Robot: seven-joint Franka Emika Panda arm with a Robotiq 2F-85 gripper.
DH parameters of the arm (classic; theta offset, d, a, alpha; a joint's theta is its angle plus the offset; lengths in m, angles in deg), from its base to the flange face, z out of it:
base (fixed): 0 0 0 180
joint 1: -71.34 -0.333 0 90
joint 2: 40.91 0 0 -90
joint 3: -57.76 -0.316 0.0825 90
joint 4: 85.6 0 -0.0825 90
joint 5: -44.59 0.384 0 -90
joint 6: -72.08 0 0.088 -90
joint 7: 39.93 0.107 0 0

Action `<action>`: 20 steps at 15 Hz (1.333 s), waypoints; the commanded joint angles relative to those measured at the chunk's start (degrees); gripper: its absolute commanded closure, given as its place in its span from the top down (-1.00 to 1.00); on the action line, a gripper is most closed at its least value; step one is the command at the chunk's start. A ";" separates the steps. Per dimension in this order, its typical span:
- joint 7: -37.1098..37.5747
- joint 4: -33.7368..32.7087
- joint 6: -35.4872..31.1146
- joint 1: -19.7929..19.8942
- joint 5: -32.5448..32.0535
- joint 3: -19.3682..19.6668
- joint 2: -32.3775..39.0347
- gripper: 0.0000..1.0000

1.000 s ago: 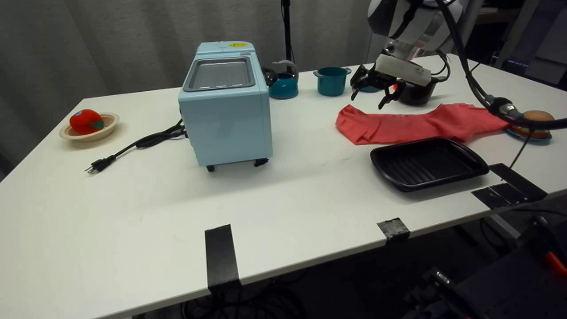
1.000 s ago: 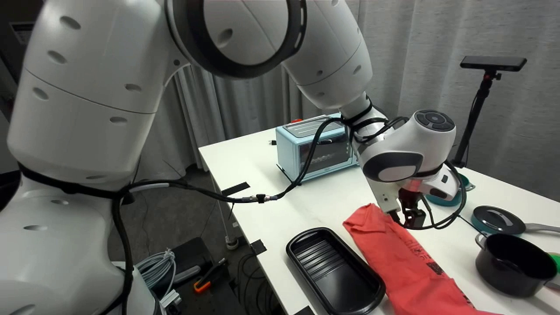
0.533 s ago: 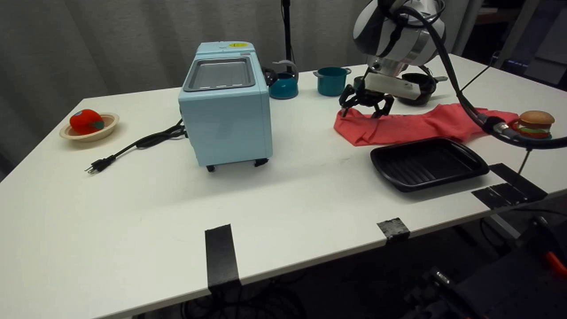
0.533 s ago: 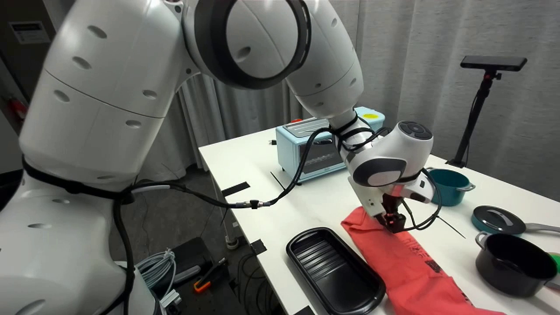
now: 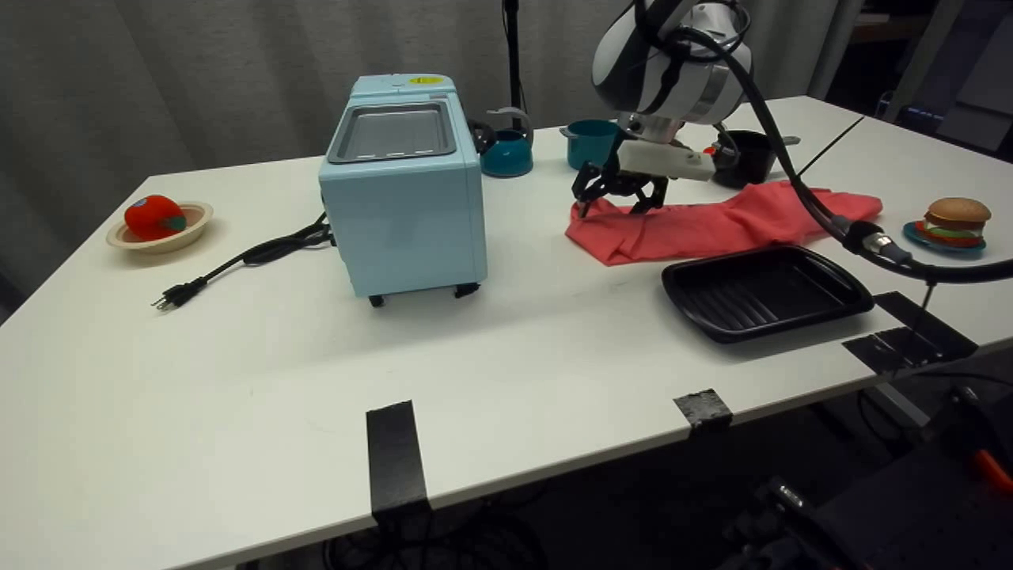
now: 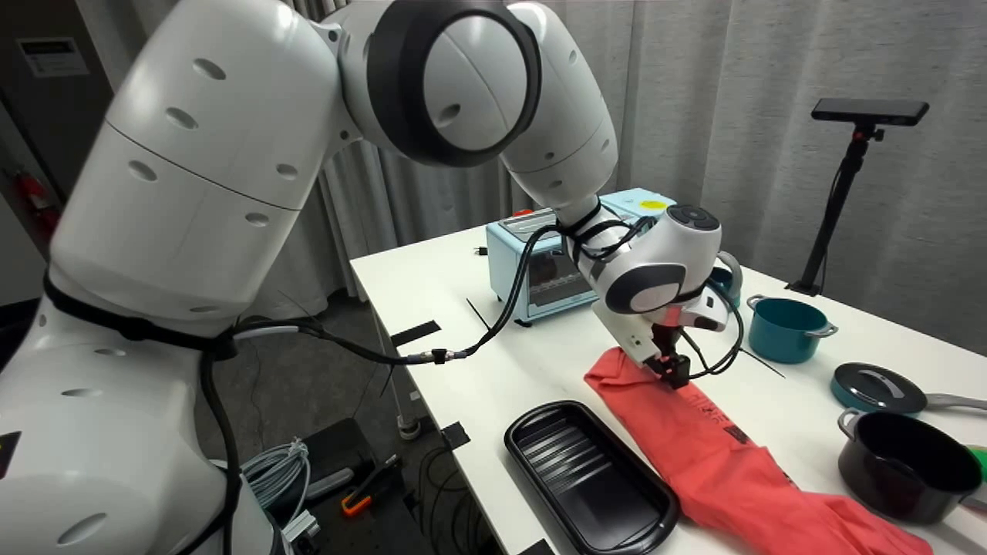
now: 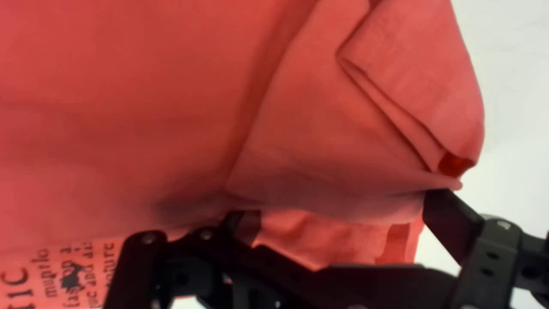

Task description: Unfold the orange cloth

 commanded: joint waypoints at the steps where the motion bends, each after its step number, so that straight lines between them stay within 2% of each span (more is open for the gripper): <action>1: -0.23 -5.41 0.27 -1.46 -1.88 -0.84 4.02 1.00; 11: -2.89 -12.25 -1.28 -2.37 -2.88 -3.67 8.00 1.00; 20: -5.64 -11.54 -2.78 -1.90 -3.10 -4.61 6.10 1.00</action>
